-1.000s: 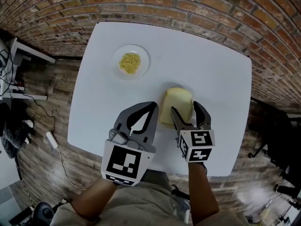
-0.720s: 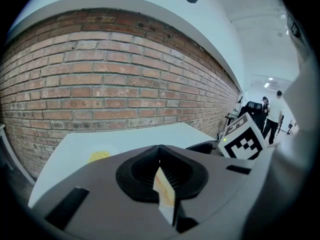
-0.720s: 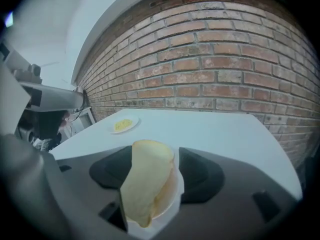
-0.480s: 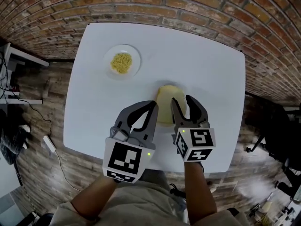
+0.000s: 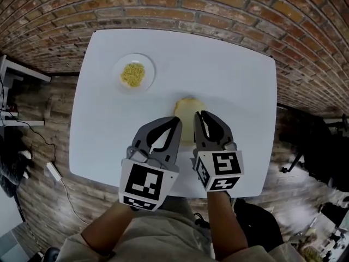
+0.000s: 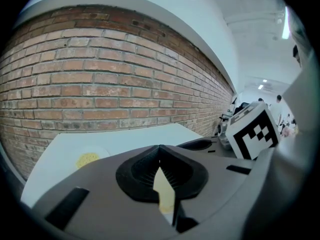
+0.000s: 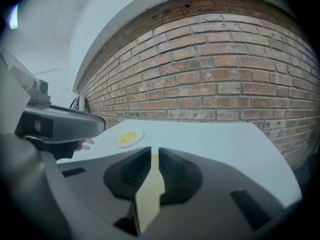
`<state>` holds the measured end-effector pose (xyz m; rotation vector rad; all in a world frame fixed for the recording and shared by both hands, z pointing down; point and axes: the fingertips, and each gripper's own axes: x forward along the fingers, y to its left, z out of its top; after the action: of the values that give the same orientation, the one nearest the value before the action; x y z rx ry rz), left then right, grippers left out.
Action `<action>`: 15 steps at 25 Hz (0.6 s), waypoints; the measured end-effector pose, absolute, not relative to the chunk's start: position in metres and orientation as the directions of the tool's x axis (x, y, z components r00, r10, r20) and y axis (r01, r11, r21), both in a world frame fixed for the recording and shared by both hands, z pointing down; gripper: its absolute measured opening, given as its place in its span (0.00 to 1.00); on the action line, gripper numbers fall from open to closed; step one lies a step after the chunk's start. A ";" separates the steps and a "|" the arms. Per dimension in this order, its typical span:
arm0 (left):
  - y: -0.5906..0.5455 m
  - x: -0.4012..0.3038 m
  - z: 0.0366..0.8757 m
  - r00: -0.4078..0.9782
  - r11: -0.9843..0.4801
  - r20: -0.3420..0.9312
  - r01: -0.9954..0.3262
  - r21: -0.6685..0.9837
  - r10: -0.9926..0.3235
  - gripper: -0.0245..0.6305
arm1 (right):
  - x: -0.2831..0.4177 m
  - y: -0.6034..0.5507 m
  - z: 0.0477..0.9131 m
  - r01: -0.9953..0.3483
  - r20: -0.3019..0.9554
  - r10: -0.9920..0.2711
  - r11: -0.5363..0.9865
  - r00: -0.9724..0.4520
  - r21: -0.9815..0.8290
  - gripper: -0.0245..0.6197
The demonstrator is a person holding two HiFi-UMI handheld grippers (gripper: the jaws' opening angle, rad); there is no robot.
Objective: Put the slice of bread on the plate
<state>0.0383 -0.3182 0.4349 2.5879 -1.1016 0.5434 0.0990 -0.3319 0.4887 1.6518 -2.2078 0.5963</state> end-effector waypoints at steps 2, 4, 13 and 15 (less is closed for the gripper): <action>-0.318 0.040 0.435 0.643 -0.674 0.439 -0.731 0.106 -0.628 0.05 | 0.099 -0.332 0.484 -0.960 0.480 -0.831 0.244 -0.280 -0.138 0.10; -0.317 0.042 0.433 0.646 -0.676 0.435 -0.729 0.108 -0.628 0.05 | 0.101 -0.330 0.479 -0.962 0.474 -0.838 0.240 -0.272 -0.128 0.07; -0.305 0.049 0.413 0.669 -0.692 0.389 -0.714 0.101 -0.633 0.05 | 0.101 -0.315 0.438 -0.968 0.404 -0.880 0.237 -0.250 -0.082 0.05; -0.301 0.051 0.406 0.675 -0.697 0.375 -0.711 0.097 -0.636 0.05 | 0.101 -0.309 0.426 -0.969 0.384 -0.890 0.235 -0.245 -0.072 0.05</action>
<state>0.0511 -0.3009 0.4057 2.6546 -1.0851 0.4633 0.1007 -0.3088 0.4264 1.7415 -2.2479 0.4320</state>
